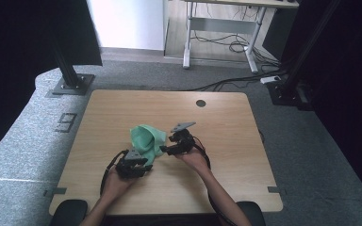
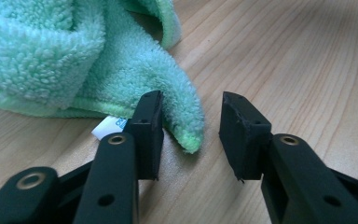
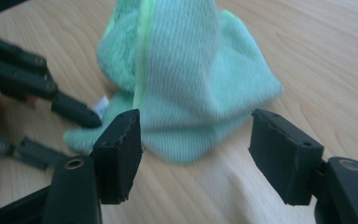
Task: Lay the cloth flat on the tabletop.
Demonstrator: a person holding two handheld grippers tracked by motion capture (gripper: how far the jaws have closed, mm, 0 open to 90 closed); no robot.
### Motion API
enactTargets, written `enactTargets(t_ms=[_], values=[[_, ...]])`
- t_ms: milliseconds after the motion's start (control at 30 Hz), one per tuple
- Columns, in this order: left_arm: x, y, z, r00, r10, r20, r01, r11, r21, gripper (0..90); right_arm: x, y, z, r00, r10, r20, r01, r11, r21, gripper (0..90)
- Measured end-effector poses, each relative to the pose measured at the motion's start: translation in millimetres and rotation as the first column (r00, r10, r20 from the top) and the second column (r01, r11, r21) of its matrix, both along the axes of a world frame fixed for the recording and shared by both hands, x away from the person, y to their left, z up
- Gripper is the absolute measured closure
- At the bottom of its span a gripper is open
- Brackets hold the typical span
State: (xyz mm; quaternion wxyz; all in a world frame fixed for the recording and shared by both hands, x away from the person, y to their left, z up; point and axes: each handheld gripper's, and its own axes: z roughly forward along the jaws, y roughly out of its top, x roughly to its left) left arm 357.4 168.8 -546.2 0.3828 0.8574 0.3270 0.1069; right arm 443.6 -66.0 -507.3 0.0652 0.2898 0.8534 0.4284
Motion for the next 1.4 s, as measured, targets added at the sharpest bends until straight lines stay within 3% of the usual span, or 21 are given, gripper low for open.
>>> enactTargets(t_ms=[100,133,167,200,300,433,533,567,633,700,733,800,833,1000,1067,1200,1233,1267,1300,1367,1400], values=[[0.9,1.0,0.0,0.9999,0.008,-0.007,-0.008,0.9999,-0.006,64.0,6.0,6.8,-0.9,0.9998,0.002,0.022,-0.002,1.000,-0.001,42.7],[1.2,1.4,0.0,0.9999,0.011,-0.008,-0.011,0.9999,-0.009,65.1,9.7,9.5,-2.5,0.9997,0.007,0.023,-0.007,1.000,-0.006,56.7],[1.5,1.6,-0.1,0.9998,0.014,-0.010,-0.015,0.9998,-0.012,65.1,9.7,9.5,-2.5,0.9997,0.007,0.023,-0.007,1.000,-0.006,56.7],[1.9,2.1,0.0,0.9998,0.020,-0.010,-0.020,0.9997,-0.011,68.7,11.0,11.1,-3.9,0.9995,0.018,0.024,-0.017,1.000,-0.017,72.3],[2.6,3.1,0.0,0.9997,0.026,-0.004,-0.026,0.9996,-0.006,75.0,9.7,10.0,-2.5,0.9992,0.026,0.032,-0.025,0.999,-0.030,83.8],[3.2,5.3,0.6,0.9995,0.028,-0.015,-0.028,0.9996,-0.008,79.8,7.9,1.4,8.8,0.9992,0.006,0.040,-0.005,0.999,-0.038,86.0],[1.5,9.4,7.6,0.9996,0.026,0.006,-0.026,0.9995,-0.020,82.6,6.8,-5.9,18.1,0.9986,-0.003,0.053,0.004,1.000,-0.028,86.1],[-0.6,14.3,17.4,0.9991,0.023,0.037,-0.020,0.9981,-0.057,83.2,6.8,-15.1,28.3,0.9976,-0.011,0.069,0.013,1.000,-0.022,86.1],[-2.6,20.1,27.8,0.9963,0.031,0.080,-0.025,0.9970,-0.073,83.6,7.3,-24.9,38.8,0.9962,-0.031,0.082,0.033,0.999,-0.020,86.0],[-3.3,23.5,32.4,0.9943,0.040,0.099,-0.032,0.9959,-0.085,83.8,8.1,-30.0,43.6,0.9953,-0.041,0.088,0.042,0.999,-0.016,86.0],[-3.5,31.7,40.2,0.9905,0.059,0.124,-0.045,0.9927,-0.112,84.1,10.5,-39.0,51.0,0.9942,-0.063,0.088,0.064,0.998,-0.013,86.0],[-3.0,36.1,43.1,0.9890,0.070,0.130,-0.053,0.9903,-0.128,84.2,12.2,-43.1,53.3,0.9933,-0.077,0.086,0.078,0.997,-0.015,86.0],[-1.5,44.7,46.7,0.9866,0.095,0.133,-0.073,0.9843,-0.161,84.3,16.7,-49.8,54.6,0.9925,-0.100,0.070,0.102,0.995,-0.019,86.0],[1.6,56.5,48.6,0.9823,0.136,0.129,-0.113,0.9783,-0.174,84.4,27.0,-56.7,50.0,0.9888,-0.144,0.039,0.145,0.989,-0.039,86.0],[5.4,65.7,48.3,0.9771,0.179,0.115,-0.154,0.9687,-0.194,84.5,31.0,-58.1,49.6,0.9872,-0.155,0.038,0.156,0.987,-0.037,86.0],[10.3,72.3,44.6,0.9710,0.222,0.088,-0.203,0.9613,-0.186,84.0,34.0,-56.3,52.5,0.9854,-0.165,0.041,0.167,0.985,-0.036,80.4],[14.9,74.7,38.9,0.9661,0.250,0.063,-0.239,0.9602,-0.144,83.7,35.1,-55.1,51.6,0.9849,-0.168,0.043,0.169,0.984,-0.047,78.3],[14.9,74.7,38.9,0.9661,0.250,0.063,-0.239,0.9602,-0.144,83.2,35.1,-55.1,51.6,0.9849,-0.168,0.043,0.169,0.984,-0.047,78.3],[20.2,76.7,30.9,0.9626,0.270,0.021,-0.266,0.9577,-0.109,81.7,36.9,-54.6,49.3,0.9842,-0.173,0.039,0.175,0.983,-0.051,73.0],[22.9,77.9,26.9,0.9608,0.277,-0.003,-0.276,0.9572,-0.086,76.7,37.5,-55.6,45.7,0.9851,-0.170,0.024,0.171,0.984,-0.041,67.0],[28.0,80.1,20.0,0.9563,0.290,-0.039,-0.291,0.9560,-0.036,71.4,37.0,-56.5,43.9,0.9857,-0.168,0.019,0.168,0.985,-0.045,67.0]])
